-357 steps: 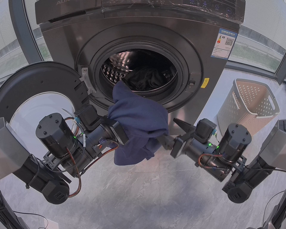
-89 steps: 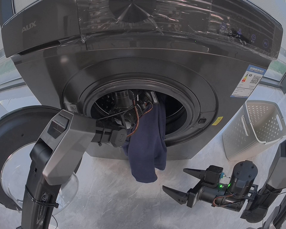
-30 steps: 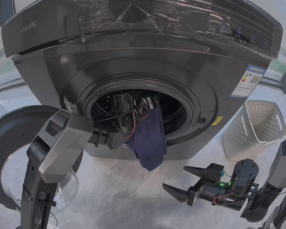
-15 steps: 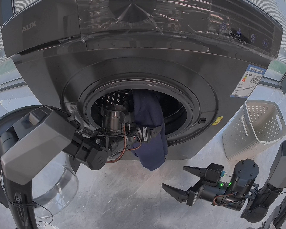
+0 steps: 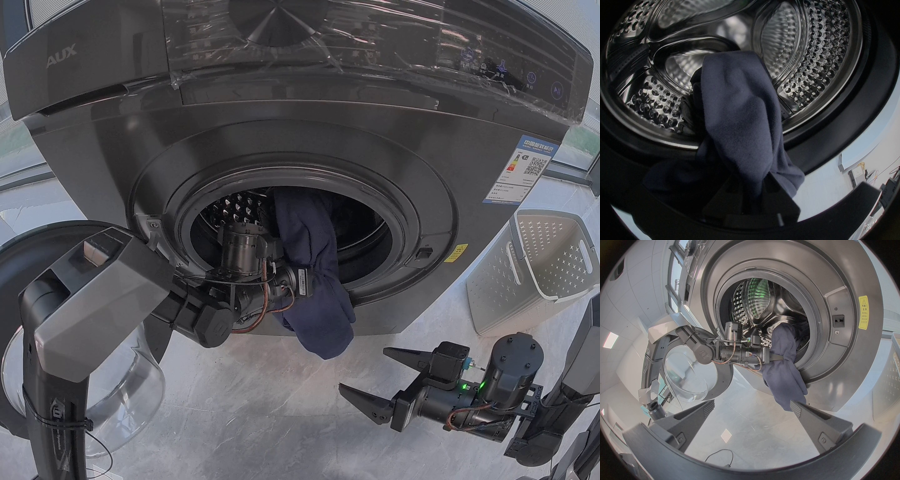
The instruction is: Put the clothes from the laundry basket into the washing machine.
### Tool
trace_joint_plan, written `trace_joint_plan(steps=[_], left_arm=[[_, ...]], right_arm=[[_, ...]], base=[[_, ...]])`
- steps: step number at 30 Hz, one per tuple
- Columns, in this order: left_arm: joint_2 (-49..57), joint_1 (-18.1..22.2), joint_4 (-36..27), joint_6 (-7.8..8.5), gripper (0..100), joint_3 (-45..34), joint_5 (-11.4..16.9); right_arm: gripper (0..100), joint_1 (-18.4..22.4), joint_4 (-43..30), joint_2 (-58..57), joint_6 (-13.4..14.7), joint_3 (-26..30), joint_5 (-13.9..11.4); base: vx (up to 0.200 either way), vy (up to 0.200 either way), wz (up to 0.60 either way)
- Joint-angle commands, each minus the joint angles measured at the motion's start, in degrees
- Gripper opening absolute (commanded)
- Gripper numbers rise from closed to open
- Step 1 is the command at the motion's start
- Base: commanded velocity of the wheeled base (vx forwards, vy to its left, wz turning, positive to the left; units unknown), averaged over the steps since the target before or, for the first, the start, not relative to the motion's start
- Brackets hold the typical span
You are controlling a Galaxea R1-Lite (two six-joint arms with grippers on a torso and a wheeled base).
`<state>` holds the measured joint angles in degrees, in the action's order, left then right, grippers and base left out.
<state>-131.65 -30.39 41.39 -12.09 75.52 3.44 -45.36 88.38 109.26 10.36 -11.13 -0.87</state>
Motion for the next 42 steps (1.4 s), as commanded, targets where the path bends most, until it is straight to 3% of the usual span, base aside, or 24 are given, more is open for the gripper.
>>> trace_joint_plan(steps=[1,3,4,7,10,11,13,18,19,21,27,32,38,42], left_arm=[[-3.5,0.2,-1.1,-0.30,0,7.4,0.1],[-3.5,0.1,-0.5,-0.91,0,9.8,0.3],[-3.7,0.0,1.1,-2.85,0,13.4,0.3],[-5.4,0.2,3.7,-5.31,0,20.4,-0.5],[-7.7,0.5,3.7,-5.31,0,25.6,-2.9],[-11.1,1.4,3.7,-5.22,0,32.1,-5.9],[-13.4,2.0,3.4,-5.31,0,36.6,-7.3],[-13.6,1.9,2.6,-5.40,0,35.6,-8.1],[-12.7,1.7,2.4,-5.31,100,34.3,-8.1],[-11.4,1.4,2.4,-5.31,100,32.7,-8.1],[-2.0,-0.5,1.8,-5.49,100,17.6,-7.1],[4.2,-1.3,-1.3,-4.96,100,4.4,-3.7],[5.7,-1.9,-2.4,-4.78,100,-1.0,-1.5],[4.0,-1.6,-5.3,-3.64,100,-0.6,-1.1]], right_arm=[[100,0.2,0.0,0.0,0.0,-0.2,0.0],[100,0.2,0.0,0.0,0.0,-0.2,0.0],[100,0.3,0.0,0.0,0.0,-0.2,-0.1],[100,0.3,0.0,0.0,0.0,-0.2,0.0],[100,0.2,0.0,0.0,0.0,-0.3,0.0],[100,0.2,0.0,0.0,0.0,-0.4,0.0],[100,0.4,0.0,0.0,0.0,-0.4,-0.1],[100,0.5,0.0,0.1,0.1,-0.4,-0.1],[100,0.5,0.0,0.1,0.0,-0.4,-0.1],[100,0.5,0.0,0.2,0.1,-0.5,-0.1],[100,0.4,0.0,0.2,0.0,-0.4,-0.1],[100,0.0,0.0,0.2,0.0,-0.4,-0.1],[100,-0.1,0.0,0.0,0.0,-0.4,-0.1],[100,-0.1,0.0,0.0,0.0,-0.6,-0.1]], base=[[0.000,0.000,0.00],[0.000,0.000,0.00],[0.000,0.000,0.00],[0.000,0.000,0.00],[0.000,0.000,0.00],[0.000,0.000,0.00],[0.000,0.000,0.00],[0.000,0.000,0.00],[0.000,0.000,0.00],[0.000,0.000,0.00],[0.000,0.000,0.00],[0.000,0.000,0.00],[0.000,0.000,0.00],[0.000,0.000,0.00]])
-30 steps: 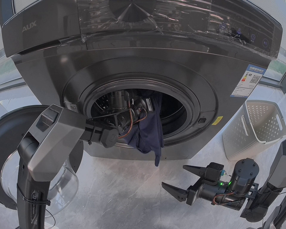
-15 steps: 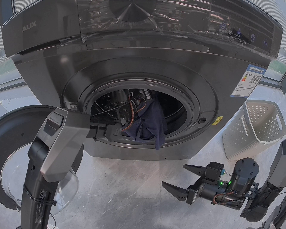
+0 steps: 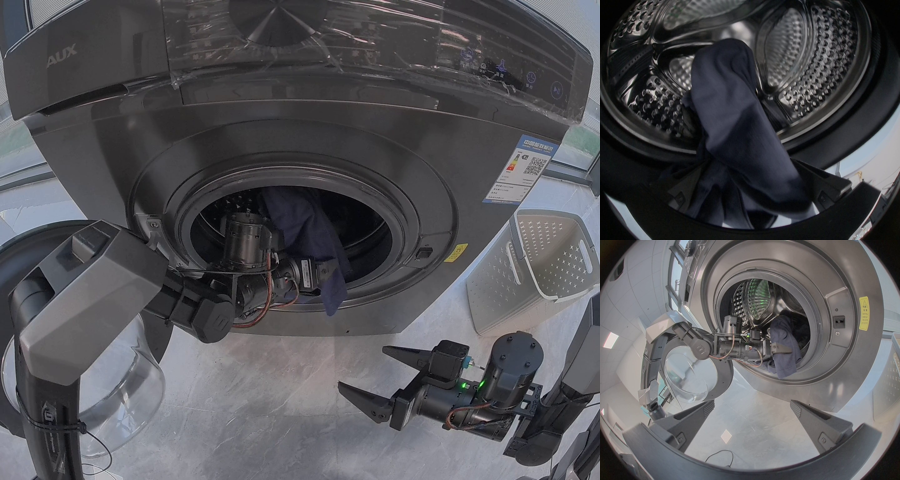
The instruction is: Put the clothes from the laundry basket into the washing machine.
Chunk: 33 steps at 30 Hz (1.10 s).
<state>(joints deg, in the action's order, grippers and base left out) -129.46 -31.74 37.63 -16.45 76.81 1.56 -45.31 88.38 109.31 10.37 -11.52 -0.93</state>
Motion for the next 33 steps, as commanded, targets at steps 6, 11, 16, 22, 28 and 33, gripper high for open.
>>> trace_joint_plan(steps=[6,11,16,22,28,33], left_arm=[[-4.3,0.3,-1.1,2.82,0,2.3,0.9],[-5.6,-0.1,-1.2,2.47,0,6.4,1.0],[-6.8,0.5,2.6,-2.89,0,14.9,-0.3],[-12.2,2.9,7.7,-4.30,0,26.9,-5.7],[-18.9,4.1,7.6,-0.96,0,36.7,-8.6],[-19.0,4.2,7.2,-0.96,0,37.2,-8.8]], right_arm=[[100,-0.1,0.0,-0.2,0.0,-0.2,0.0],[100,0.0,0.0,-0.2,0.0,-0.3,0.0],[100,0.0,0.0,-0.2,0.0,-0.3,0.0],[100,0.0,0.0,0.0,0.1,-0.5,0.0],[100,0.0,0.0,0.2,0.2,-0.5,0.0],[100,0.2,0.0,0.0,0.3,-0.4,0.0]], base=[[0.000,0.000,0.00],[0.000,0.000,0.00],[0.000,0.000,0.00],[0.000,0.000,0.00],[0.000,0.000,0.00],[0.000,0.000,0.00]])
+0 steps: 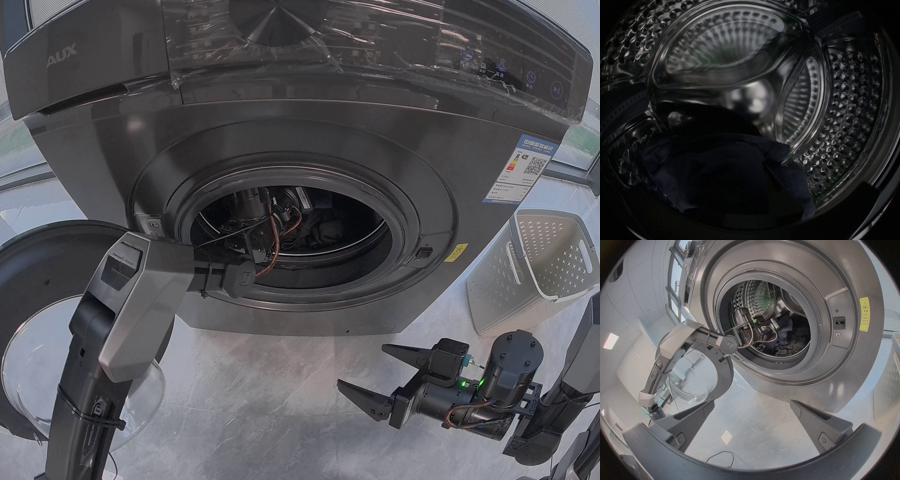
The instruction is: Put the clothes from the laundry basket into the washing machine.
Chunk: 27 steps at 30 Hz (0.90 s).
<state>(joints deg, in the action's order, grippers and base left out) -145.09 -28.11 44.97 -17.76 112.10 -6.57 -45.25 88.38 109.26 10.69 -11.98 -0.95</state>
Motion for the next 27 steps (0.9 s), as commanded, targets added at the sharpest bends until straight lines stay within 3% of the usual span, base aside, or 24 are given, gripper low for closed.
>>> trace_joint_plan(steps=[1,7,14,18,20,27], left_arm=[[-3.0,0.3,-0.2,0.36,100,1.8,-0.6],[0.9,-2.0,-0.3,0.18,100,-2.2,-1.5],[9.8,-5.7,0.0,0.62,100,-16.8,-1.3],[20.8,-8.9,2.8,5.19,100,-39.4,0.2],[25.9,-10.9,6.1,6.95,100,-49.4,2.8],[37.5,-14.4,12.0,9.24,100,-74.1,7.3]], right_arm=[[100,0.2,0.0,0.1,0.0,0.0,0.0],[100,0.0,0.0,0.2,0.0,0.0,0.0],[100,0.2,0.0,-0.1,-0.1,0.4,0.0],[100,0.1,0.0,-0.3,-0.1,0.9,0.0],[100,-0.1,-0.1,-0.7,-0.1,1.2,0.0],[100,-0.2,-0.1,-2.2,-0.4,3.3,0.0]], base=[[0.000,0.000,0.00],[0.000,0.000,0.00],[0.000,0.000,0.00],[0.000,0.000,0.00],[0.000,0.000,0.00],[0.000,0.000,0.00]])
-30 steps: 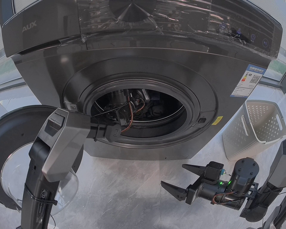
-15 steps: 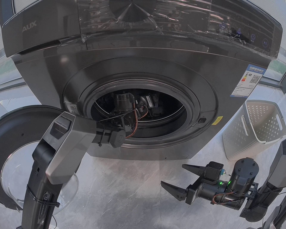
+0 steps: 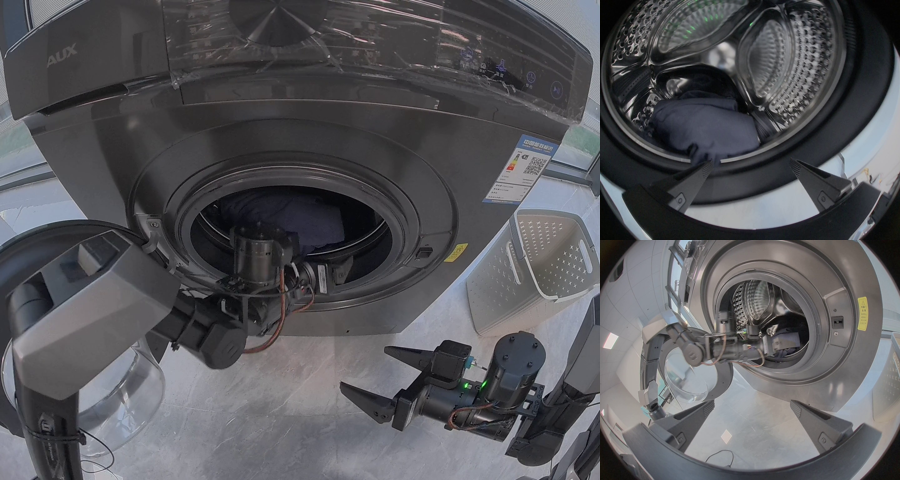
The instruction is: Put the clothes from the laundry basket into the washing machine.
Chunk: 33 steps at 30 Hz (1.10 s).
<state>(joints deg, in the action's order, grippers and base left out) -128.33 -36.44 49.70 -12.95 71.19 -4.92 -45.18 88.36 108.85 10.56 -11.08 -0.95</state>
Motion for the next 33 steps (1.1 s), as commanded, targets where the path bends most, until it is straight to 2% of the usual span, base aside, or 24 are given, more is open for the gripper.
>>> trace_joint_plan(steps=[1,3,5,13,17,20,26,29,33], left_arm=[[22.1,-6.2,8.5,4.60,100,-36.0,6.4],[23.6,-6.3,10.2,4.68,100,-39.1,6.9],[27.1,-7.5,13.5,4.60,100,-45.4,6.9],[33.2,-7.9,18.6,4.77,100,-56.8,6.5],[34.9,-7.6,23.4,4.68,100,-60.4,6.2],[36.7,-7.3,26.5,4.60,100,-62.6,6.2],[38.9,-7.2,27.3,4.68,100,-65.0,6.2],[41.4,-7.3,27.4,4.68,100,-66.0,6.1],[45.6,-7.1,26.5,4.68,100,-66.5,6.1]], right_arm=[[100,-0.3,0.0,-2.4,-0.3,2.6,0.0],[100,-0.3,0.0,-3.4,-0.2,2.9,0.0],[100,-0.3,0.0,-5.6,-0.1,4.1,0.4],[100,1.3,0.0,-10.0,0.3,10.9,0.8],[100,2.3,-0.1,-13.0,0.3,11.0,3.1],[100,2.4,-0.4,-14.6,0.2,11.0,3.1],[100,3.0,-0.8,-15.2,0.3,11.0,3.7],[100,3.1,-0.9,-16.8,0.8,11.0,5.5],[100,4.4,-1.2,-19.5,0.9,11.0,6.5]], base=[[0.000,0.000,0.00],[0.000,0.000,0.00],[0.000,0.000,0.00],[0.000,0.000,0.00],[-0.150,0.000,0.00],[-0.200,0.000,0.00],[0.000,0.000,0.00],[-0.200,0.000,0.00],[-0.200,0.000,0.00]])
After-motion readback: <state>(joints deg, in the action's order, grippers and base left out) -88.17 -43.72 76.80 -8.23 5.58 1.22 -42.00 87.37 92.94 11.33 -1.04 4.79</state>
